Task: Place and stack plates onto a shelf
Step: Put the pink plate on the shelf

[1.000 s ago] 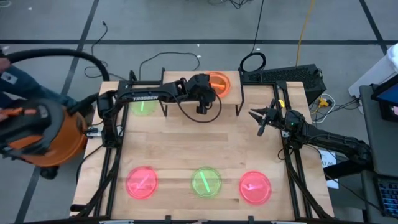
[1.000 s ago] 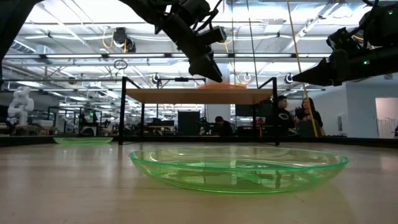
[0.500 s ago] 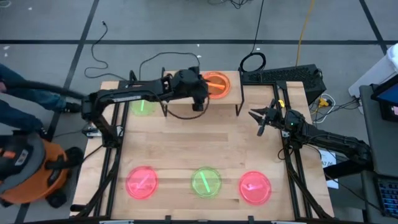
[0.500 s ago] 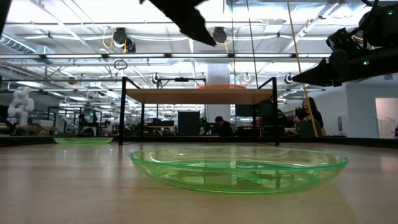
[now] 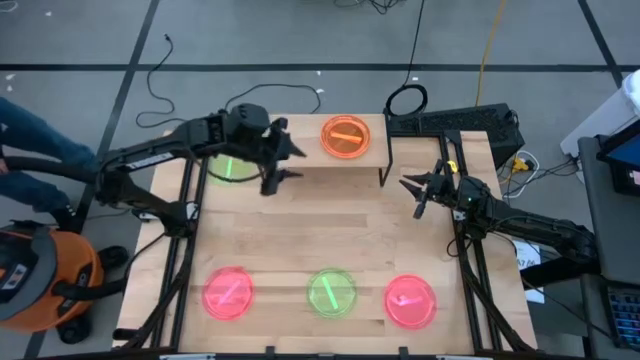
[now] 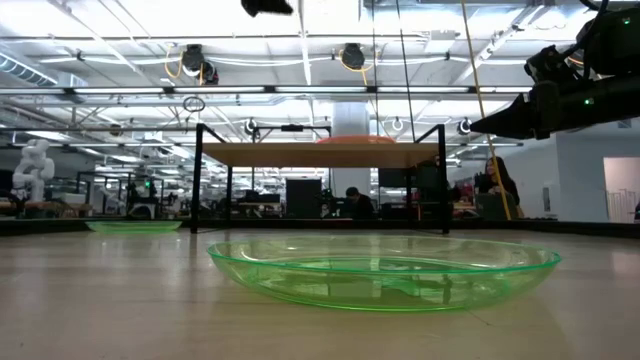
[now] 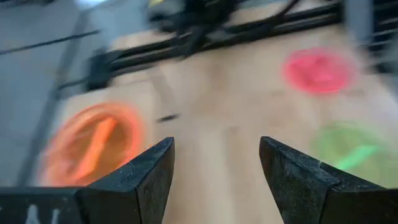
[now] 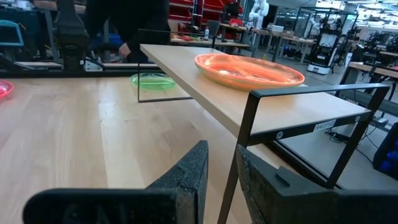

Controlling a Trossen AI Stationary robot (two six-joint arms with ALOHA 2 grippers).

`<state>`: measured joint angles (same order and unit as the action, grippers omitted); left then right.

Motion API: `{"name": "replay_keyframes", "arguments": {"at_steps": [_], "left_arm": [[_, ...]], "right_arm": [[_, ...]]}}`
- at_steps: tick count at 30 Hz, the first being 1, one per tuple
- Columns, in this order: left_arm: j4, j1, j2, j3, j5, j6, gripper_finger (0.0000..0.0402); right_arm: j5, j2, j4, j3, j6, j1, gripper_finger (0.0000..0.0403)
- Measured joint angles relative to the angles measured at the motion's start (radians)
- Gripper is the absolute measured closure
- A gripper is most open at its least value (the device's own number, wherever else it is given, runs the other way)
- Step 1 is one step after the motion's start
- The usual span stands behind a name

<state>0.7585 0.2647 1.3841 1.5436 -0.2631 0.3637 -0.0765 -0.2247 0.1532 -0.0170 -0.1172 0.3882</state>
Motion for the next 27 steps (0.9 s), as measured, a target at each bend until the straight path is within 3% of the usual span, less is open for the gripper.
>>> {"name": "replay_keyframes", "arguments": {"at_steps": [6, 9, 17, 23, 27], "left_arm": [[-0.042, -0.02, -0.022, 0.0, -0.287, -0.104, 0.016], [-0.052, -0.043, -0.019, 0.0, -0.301, -0.15, 0.016], [-0.053, -0.042, -0.016, -0.001, -0.278, -0.102, 0.016], [-0.033, 0.03, -0.061, -0.001, -0.285, -0.111, 0.016], [-0.105, 0.058, -0.14, -0.043, -0.37, -0.096, 0.016]], "right_arm": [[0.0, 0.0, 0.0, 0.0, 0.0, 0.0, 0.0332], [0.0, 0.0, 0.006, 0.0, 0.0, 0.0, 0.0332], [0.0, 0.0, 0.036, 0.0, 0.014, 0.0, 0.0332], [0.022, 0.0, 0.272, 0.0, 0.298, 0.0, 0.0332], [0.029, 0.0, 0.4, 0.0, 0.401, 0.0, 0.0332]]}}
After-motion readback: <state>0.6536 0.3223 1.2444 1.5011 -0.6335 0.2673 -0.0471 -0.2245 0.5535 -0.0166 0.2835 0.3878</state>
